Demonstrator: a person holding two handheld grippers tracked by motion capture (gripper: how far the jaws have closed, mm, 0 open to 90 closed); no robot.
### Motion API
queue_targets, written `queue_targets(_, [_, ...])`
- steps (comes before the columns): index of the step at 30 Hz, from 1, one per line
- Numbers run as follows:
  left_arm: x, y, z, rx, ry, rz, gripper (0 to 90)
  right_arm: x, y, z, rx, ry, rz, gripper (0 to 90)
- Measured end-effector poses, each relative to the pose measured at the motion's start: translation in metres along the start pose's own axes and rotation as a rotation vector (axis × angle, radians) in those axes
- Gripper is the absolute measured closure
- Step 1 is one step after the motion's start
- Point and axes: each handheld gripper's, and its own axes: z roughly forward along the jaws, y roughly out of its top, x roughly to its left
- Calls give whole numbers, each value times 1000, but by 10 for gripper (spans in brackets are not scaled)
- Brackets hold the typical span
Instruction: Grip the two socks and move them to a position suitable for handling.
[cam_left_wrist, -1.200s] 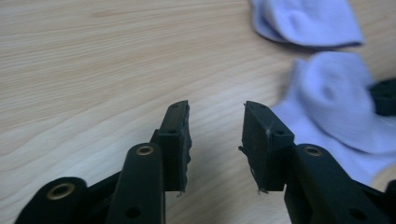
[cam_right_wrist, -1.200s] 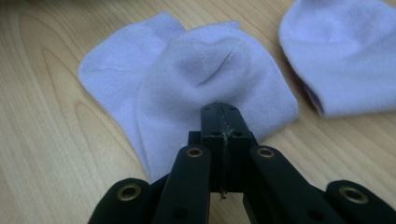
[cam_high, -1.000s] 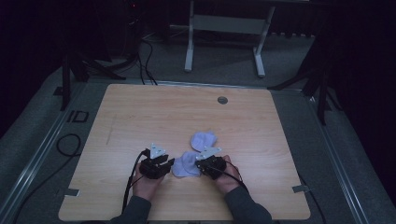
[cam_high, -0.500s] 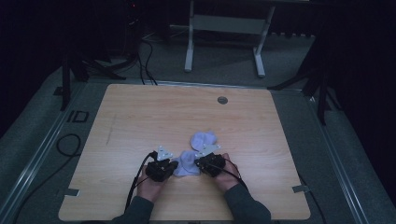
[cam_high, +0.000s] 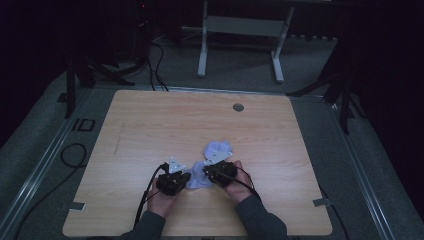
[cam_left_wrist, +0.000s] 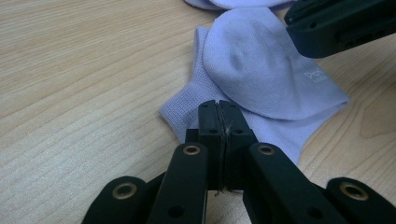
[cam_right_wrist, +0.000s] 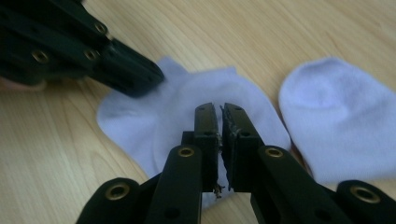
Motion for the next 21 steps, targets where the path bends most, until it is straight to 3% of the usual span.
queue_targets(6, [1, 0, 0, -2, -3, 2, 887, 8, 9, 8, -8, 35, -4, 860])
queue_targets(21, [1, 0, 0, 1, -4, 9, 893, 9, 23, 28, 12, 45, 22, 817])
